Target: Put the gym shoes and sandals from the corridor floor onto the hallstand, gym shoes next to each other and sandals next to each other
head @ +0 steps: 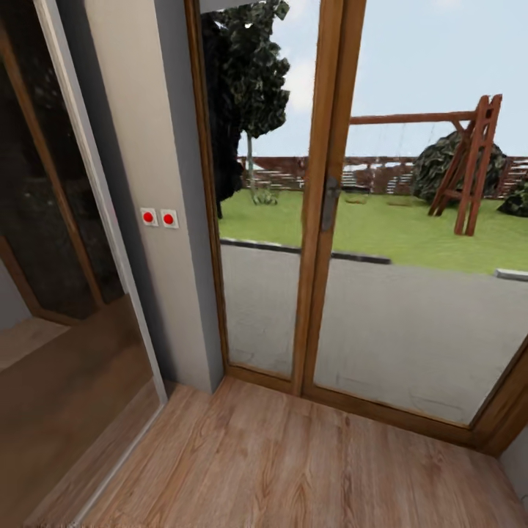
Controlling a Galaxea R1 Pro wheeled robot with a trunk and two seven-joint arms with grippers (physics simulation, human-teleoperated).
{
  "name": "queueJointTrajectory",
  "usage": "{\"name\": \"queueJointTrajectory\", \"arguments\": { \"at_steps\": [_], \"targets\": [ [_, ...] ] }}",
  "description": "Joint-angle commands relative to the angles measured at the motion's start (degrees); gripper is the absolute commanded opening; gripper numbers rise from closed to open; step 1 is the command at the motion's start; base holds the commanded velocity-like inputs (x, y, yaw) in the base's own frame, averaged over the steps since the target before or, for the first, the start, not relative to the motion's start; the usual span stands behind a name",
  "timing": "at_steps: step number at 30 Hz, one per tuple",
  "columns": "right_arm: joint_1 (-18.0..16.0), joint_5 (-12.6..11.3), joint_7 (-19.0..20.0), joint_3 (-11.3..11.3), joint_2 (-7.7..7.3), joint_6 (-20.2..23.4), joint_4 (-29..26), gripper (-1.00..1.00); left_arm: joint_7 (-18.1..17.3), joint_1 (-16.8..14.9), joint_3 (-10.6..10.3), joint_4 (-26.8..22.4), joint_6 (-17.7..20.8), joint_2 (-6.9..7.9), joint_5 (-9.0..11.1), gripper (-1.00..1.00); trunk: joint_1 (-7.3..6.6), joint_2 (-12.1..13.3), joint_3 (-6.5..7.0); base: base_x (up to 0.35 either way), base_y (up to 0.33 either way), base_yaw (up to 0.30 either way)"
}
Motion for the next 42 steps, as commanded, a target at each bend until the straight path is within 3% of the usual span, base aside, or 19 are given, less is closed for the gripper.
{"name": "queueJointTrajectory", "arguments": {
  "at_steps": [1, 8, 9, 16, 19, 26, 42],
  "targets": [
    [0.0, -0.5, 0.0, 0.1, -0.01, -0.2, 0.0, 1.00, -0.1, 0.0, 0.1, 0.1, -0.2, -0.02, 0.1, 1.00, 0.00, 0.0, -0.12, 0.000, 0.000, 0.191],
    [0.0, -0.5, 0.0, 0.1, 0.00, -0.2, 0.0, 1.00, 0.3, 0.0, 0.5, 0.0, -0.2, -0.07, 0.6, 1.00, 0.00, 0.0, -0.59, 0.000, 0.000, 0.192],
    [0.0, -0.5, -0.1, 0.1, 0.00, -0.2, 0.0, 1.00, 0.3, 0.1, 1.5, 0.1, -0.3, -0.08, 2.5, 1.00, 0.00, 0.0, -0.65, 0.000, 0.000, 0.192],
    [0.0, -0.5, -0.1, 0.1, 0.00, -0.2, 0.0, 1.00, 0.0, 0.1, 2.1, 0.7, -0.4, -0.06, 6.6, 1.00, 0.00, 0.0, -1.11, 0.000, 0.000, 0.192],
    [0.0, -0.5, -0.1, 0.1, 0.00, -0.2, 0.0, 1.00, -0.1, 0.1, 2.2, 0.8, -0.8, -0.03, 7.0, 1.00, 0.00, 0.0, -1.31, 0.000, 0.000, 0.192],
    [0.0, -0.5, -0.1, 0.1, 0.00, -0.2, 0.0, 1.00, -0.1, 0.2, 2.1, 2.2, -5.9, -0.07, 7.0, 1.00, 0.00, 0.0, -1.77, -0.083, -0.054, 0.192],
    [0.0, -0.5, -0.1, 0.1, 0.00, -0.2, 0.0, 1.00, -0.1, 0.1, 2.1, 2.8, -6.8, -0.05, 7.2, 1.00, 0.00, 0.0, -2.82, -0.233, -0.162, 0.191]
  ]
}}
